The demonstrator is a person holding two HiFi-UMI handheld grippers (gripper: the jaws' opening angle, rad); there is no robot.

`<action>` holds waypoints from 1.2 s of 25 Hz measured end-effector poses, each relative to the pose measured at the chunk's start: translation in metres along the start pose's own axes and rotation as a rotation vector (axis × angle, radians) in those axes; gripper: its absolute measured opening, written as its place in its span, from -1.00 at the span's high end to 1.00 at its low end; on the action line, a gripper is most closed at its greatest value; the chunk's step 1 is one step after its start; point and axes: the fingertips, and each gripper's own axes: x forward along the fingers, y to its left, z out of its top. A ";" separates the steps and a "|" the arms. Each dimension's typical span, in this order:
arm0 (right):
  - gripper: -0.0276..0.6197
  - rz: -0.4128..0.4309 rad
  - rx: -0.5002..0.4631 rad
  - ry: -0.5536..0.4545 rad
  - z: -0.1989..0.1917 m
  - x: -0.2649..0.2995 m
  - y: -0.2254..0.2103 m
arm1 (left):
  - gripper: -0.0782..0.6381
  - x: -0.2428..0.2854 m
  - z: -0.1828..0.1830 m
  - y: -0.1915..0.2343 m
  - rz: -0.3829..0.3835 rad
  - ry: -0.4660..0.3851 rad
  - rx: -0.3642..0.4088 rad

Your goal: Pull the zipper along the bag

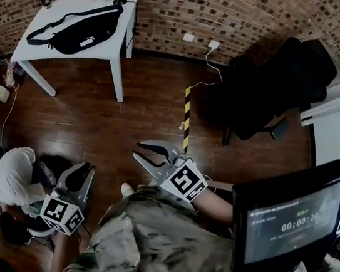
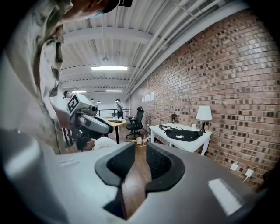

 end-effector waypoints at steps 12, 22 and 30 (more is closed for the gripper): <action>0.66 -0.001 -0.038 -0.028 -0.003 -0.088 -0.015 | 0.59 0.045 0.019 -0.085 -0.003 -0.047 -0.004; 0.69 0.033 -0.022 -0.057 -0.019 -0.127 -0.045 | 0.59 0.075 0.017 -0.122 0.056 -0.022 0.003; 0.70 0.041 -0.002 -0.057 -0.036 -0.127 -0.077 | 0.59 0.097 0.014 -0.110 0.093 -0.011 0.005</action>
